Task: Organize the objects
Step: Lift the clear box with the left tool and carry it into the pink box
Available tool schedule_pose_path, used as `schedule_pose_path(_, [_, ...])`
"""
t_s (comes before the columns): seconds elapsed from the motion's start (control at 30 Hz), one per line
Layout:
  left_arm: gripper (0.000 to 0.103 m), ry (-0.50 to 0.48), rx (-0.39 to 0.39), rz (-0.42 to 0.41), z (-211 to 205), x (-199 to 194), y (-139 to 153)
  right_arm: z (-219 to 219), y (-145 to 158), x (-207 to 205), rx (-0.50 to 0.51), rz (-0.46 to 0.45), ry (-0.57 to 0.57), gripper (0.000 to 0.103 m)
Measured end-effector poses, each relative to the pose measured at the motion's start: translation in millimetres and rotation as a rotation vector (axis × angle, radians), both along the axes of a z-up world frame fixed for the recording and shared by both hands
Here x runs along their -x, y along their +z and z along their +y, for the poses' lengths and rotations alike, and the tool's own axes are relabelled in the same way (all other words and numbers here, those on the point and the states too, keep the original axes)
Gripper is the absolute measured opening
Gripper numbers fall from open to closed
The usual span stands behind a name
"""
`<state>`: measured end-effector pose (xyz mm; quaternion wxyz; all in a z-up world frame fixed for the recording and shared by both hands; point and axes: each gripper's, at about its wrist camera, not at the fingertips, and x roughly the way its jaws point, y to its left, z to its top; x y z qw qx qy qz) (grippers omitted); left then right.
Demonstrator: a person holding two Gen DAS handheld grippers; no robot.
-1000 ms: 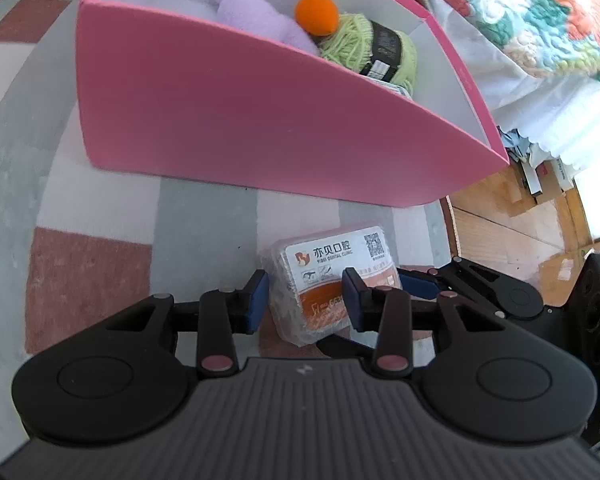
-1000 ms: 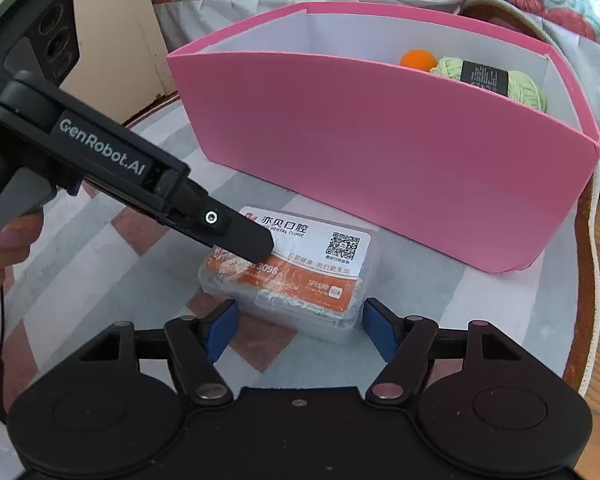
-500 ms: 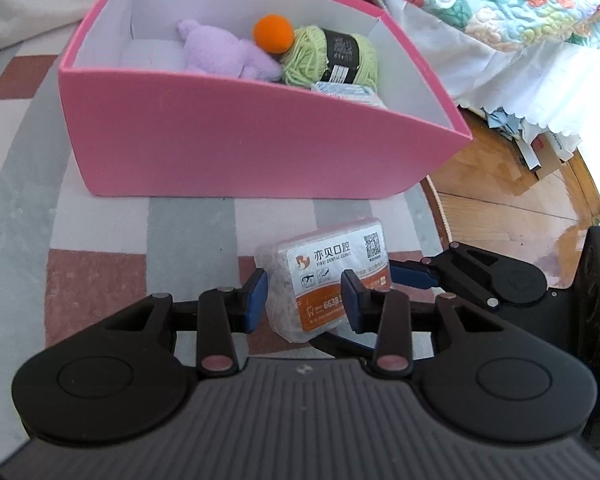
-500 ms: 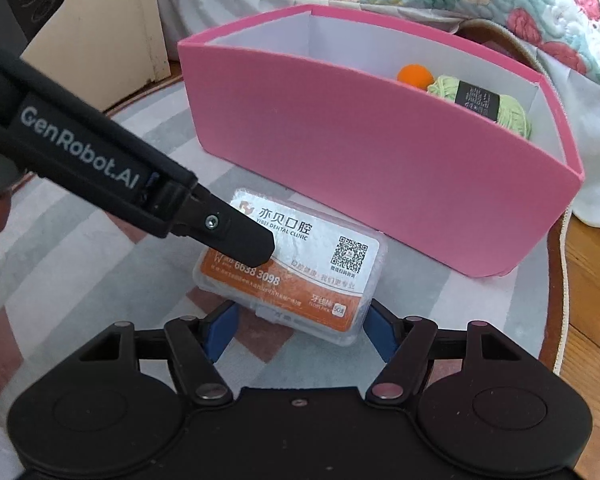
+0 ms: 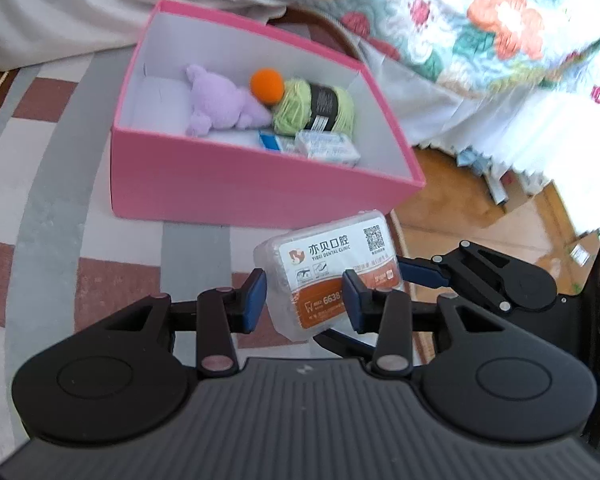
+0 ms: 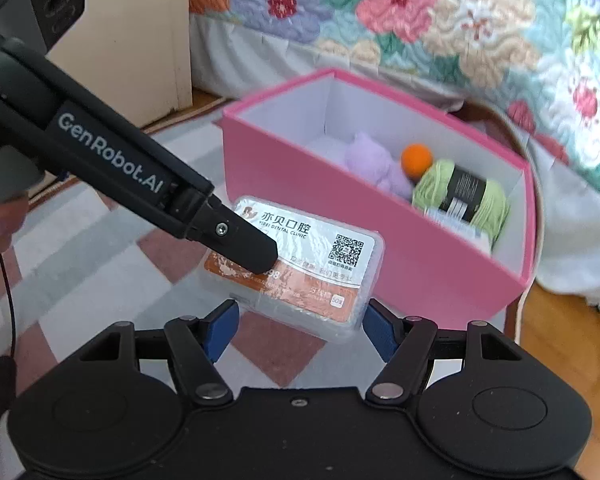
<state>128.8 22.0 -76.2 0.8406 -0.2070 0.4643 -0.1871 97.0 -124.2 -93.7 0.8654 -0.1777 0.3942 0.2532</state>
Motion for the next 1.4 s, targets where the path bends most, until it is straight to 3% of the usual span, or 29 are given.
schedule_pose_path(0.13, [0.039, 0.014, 0.020, -0.029, 5.1, 0.4, 17.3, -2.4, 21.0, -5.2, 0.007, -0.047, 0.015, 0.073])
schedule_pose_path(0.33, [0.039, 0.029, -0.021, -0.046, 2.7, -11.4, 44.8, 1.0, 41.4, -10.9, 0.030, -0.077, 0.018, 0.073])
schedule_pose_path(0.6, [0.042, 0.068, -0.045, -0.037, -0.8, -57.3, 62.8, 0.2, 53.7, -50.0, -0.043, -0.044, -0.048, 0.069])
schedule_pose_path(0.77, [0.042, 0.083, -0.052, 0.034, 0.8, -87.0, 66.0, 3.6, 57.0, -77.5, -0.024, 0.003, -0.027, 0.065])
schedule_pose_path(0.93, [0.042, 0.114, -0.088, 0.111, -4.5, -118.6, 54.1, 0.2, 46.6, -111.2, -0.015, 0.068, -0.019, 0.061])
schedule_pose_path(1.13, [0.047, 0.127, -0.186, 0.176, -3.7, -144.5, 32.6, 4.7, 24.1, -145.9, -0.033, 0.173, 0.002, 0.058])
schedule_pose_path(1.4, [0.047, 0.194, -0.198, 0.260, 11.7, -180.9, -3.8, 4.9, -8.1, -190.1, -0.095, 0.276, 0.022, 0.056])
